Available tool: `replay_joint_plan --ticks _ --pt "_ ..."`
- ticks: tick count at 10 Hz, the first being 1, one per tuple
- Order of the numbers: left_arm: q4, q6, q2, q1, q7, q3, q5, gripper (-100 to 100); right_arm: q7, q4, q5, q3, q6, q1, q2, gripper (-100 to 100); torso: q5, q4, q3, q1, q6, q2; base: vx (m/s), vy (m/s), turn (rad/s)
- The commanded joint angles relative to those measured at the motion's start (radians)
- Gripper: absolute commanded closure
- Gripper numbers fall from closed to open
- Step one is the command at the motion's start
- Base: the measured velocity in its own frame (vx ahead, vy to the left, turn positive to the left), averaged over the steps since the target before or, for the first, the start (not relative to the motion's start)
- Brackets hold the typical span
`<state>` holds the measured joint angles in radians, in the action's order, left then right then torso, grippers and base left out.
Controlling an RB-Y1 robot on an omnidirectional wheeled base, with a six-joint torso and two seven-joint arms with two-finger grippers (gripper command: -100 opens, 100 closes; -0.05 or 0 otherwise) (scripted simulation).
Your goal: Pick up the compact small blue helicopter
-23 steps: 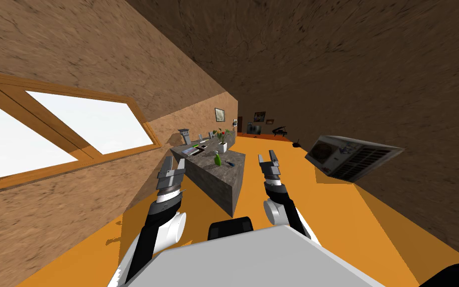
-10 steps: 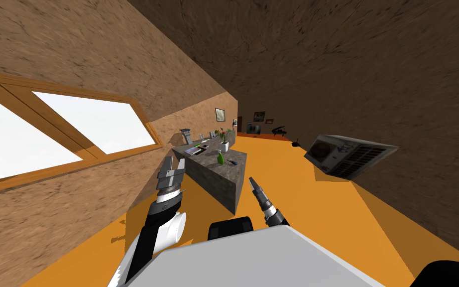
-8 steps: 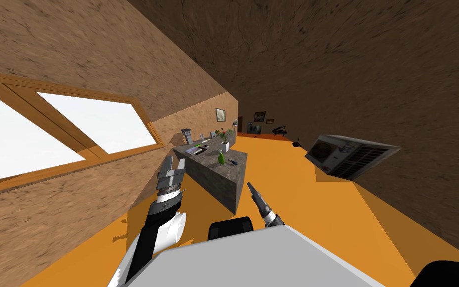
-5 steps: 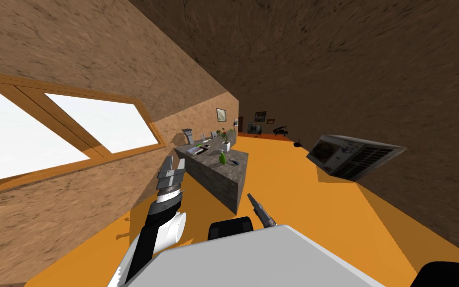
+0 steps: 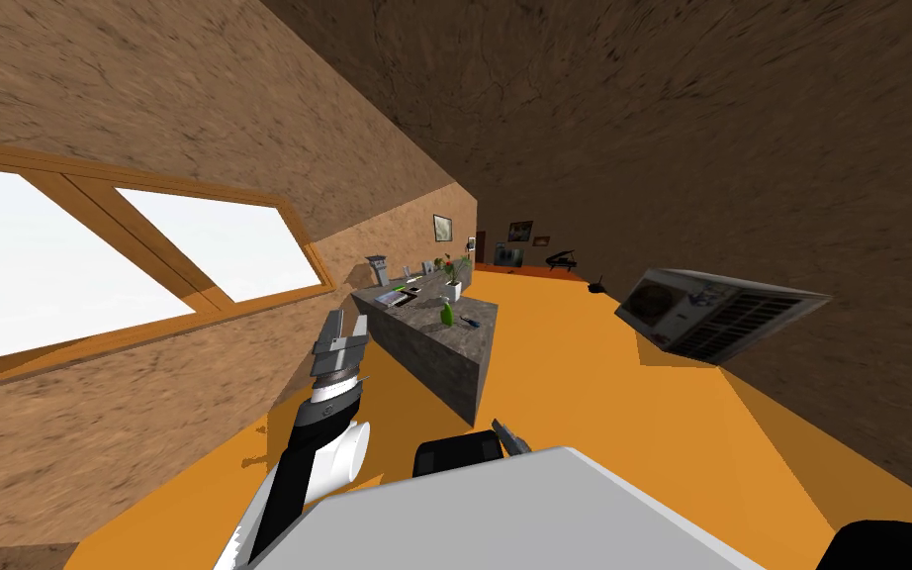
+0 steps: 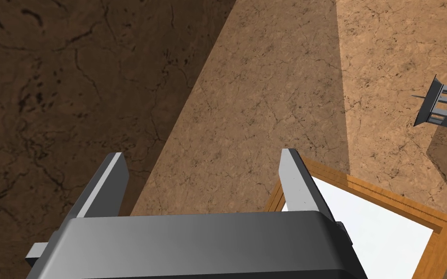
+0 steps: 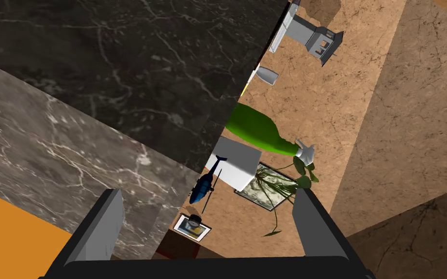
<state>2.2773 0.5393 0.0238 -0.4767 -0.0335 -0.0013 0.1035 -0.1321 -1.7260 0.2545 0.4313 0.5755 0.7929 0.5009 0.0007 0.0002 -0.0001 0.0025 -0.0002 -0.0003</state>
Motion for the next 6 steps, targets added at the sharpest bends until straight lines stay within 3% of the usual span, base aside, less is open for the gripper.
replay_joint_plan --ticks 1,3,4,6 --pt "0.000 0.000 0.000 0.000 0.000 0.000 0.000 0 -0.019 0.050 0.026 0.032 0.015 0.036 0.050 -100 0.000 0.000 0.000 0.000 0.000 0.000 0.021 0.071 0.062" --pt "0.000 0.000 0.000 0.000 0.000 0.000 0.000 0 -0.019 0.061 0.026 0.032 0.015 0.036 0.056 -100 0.000 0.000 0.000 0.001 0.000 -0.001 0.017 0.040 0.009" --pt "0.000 0.000 0.000 0.000 0.000 0.000 0.000 0 -0.031 0.100 0.047 0.060 0.019 0.055 0.104 -100 0.000 0.000 0.000 -0.001 0.000 0.000 0.008 0.044 0.090" --pt "0.000 0.000 0.000 0.000 0.000 0.000 0.000 0 -0.031 0.109 0.047 0.060 0.019 0.055 0.108 -100 0.000 0.000 0.000 0.000 0.000 0.000 0.015 0.037 0.007"
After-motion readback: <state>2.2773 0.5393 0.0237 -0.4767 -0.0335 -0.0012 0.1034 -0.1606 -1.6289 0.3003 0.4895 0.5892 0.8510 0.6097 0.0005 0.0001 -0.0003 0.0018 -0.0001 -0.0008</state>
